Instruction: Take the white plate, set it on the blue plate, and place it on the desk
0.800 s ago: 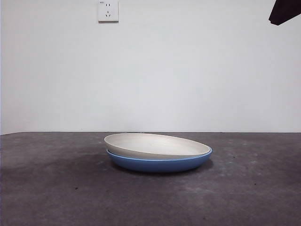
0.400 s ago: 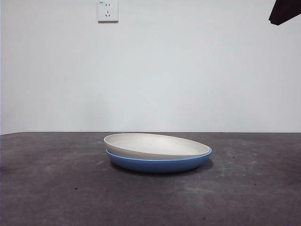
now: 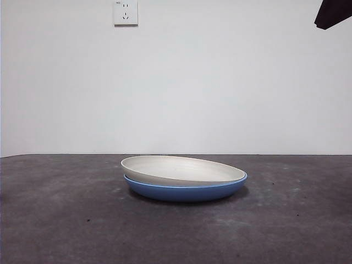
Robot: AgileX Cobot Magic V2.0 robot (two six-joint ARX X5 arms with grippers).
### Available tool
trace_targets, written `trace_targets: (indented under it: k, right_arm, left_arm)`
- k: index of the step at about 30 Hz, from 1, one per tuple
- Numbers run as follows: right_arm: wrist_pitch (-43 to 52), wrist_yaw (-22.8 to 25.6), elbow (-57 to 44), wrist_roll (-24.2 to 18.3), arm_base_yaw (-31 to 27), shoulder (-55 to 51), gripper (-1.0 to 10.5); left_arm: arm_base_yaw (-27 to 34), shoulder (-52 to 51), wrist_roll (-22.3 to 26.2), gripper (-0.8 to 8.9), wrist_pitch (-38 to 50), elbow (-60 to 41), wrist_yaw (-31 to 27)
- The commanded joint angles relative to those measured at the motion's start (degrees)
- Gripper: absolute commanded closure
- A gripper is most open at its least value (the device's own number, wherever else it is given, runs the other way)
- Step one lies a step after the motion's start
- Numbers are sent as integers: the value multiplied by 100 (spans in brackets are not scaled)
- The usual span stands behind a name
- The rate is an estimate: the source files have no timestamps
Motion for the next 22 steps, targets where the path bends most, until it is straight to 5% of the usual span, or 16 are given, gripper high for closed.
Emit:
trace_targets:
  k: [1, 22]
  right_arm:
    - [57, -4, 105, -85, 28, 44, 936]
    - [57, -4, 107, -85, 28, 44, 935]
  left_arm:
    - [22, -275, 63, 804, 118, -518, -20]
    - [20, -1534, -330, 804, 17, -2789, -20]
